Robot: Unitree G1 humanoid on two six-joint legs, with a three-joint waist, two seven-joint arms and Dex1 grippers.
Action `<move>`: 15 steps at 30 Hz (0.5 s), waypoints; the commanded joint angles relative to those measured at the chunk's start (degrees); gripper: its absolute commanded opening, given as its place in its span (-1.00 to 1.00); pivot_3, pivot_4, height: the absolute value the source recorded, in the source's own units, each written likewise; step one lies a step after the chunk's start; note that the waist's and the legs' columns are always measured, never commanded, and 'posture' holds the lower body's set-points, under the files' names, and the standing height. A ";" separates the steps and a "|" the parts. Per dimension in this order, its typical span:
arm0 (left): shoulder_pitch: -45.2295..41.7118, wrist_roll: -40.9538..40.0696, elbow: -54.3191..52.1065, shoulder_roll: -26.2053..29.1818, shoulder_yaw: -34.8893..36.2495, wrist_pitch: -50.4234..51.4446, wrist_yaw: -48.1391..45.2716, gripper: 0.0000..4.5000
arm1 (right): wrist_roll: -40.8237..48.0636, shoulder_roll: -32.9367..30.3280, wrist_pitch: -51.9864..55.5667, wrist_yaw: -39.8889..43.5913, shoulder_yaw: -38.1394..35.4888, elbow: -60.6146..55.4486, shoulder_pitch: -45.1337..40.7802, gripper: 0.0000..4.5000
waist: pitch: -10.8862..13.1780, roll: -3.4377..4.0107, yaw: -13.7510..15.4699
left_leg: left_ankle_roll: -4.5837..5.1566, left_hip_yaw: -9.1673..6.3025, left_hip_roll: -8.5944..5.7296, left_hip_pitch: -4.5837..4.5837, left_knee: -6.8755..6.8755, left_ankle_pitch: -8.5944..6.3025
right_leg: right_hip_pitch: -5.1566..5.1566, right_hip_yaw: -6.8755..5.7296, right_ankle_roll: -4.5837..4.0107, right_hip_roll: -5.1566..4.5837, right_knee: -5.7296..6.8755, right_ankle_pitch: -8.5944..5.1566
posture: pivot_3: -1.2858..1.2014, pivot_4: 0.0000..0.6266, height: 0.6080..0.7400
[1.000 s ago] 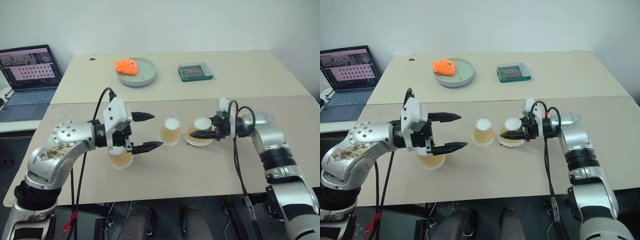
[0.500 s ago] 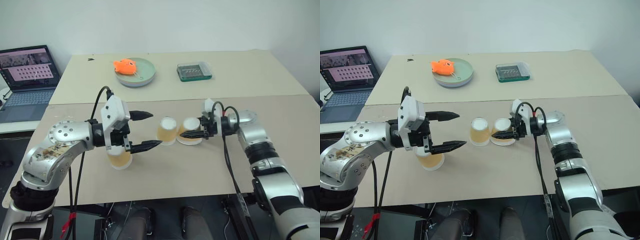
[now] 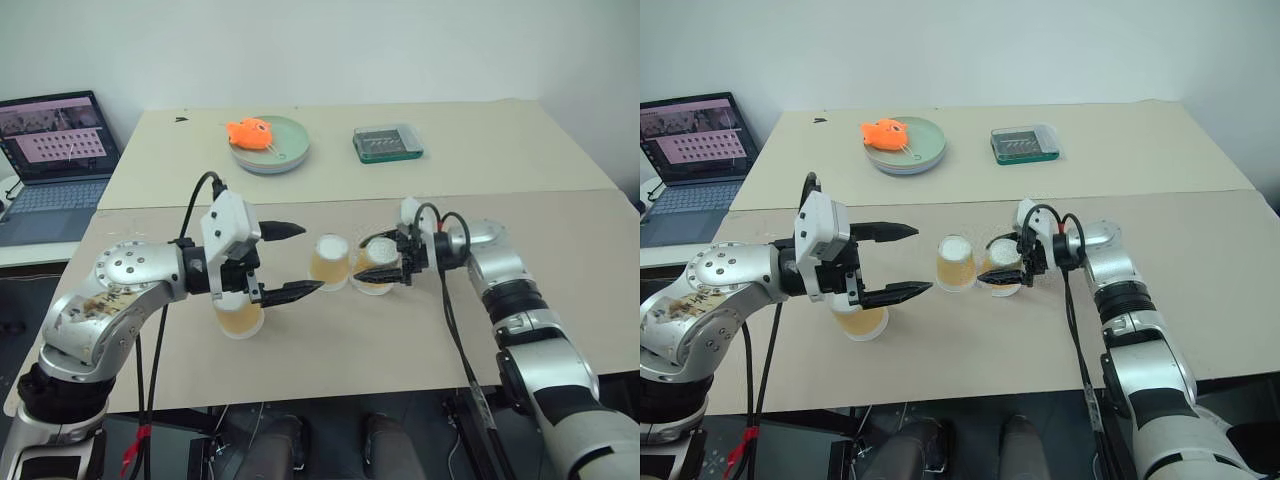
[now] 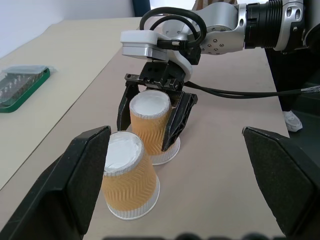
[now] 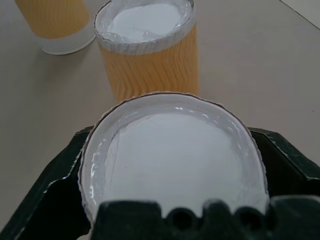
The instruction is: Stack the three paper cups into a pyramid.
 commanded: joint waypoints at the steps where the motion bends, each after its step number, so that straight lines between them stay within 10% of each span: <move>1: -0.29 -0.78 -1.31 0.39 1.51 -0.18 0.23 1.00 | 0.92 -0.34 -1.01 0.17 -1.60 -1.53 -1.81 0.99 | 0.00 0.00 0.00 | 0.00 0.00 0.00 0.00 0.00 0.00 | 0.00 0.00 0.00 0.00 0.00 0.00 | 0.03 -0.52 1.00; 15: -0.52 -0.43 -0.52 0.51 1.28 -0.57 -0.45 1.00 | 9.67 -6.35 11.57 0.60 -5.71 -27.60 4.20 0.99 | 0.00 0.00 0.13 | 0.07 -0.02 0.01 -0.01 0.00 -0.06 | -0.01 -0.02 0.00 0.00 0.01 0.00 | 0.03 -0.52 1.00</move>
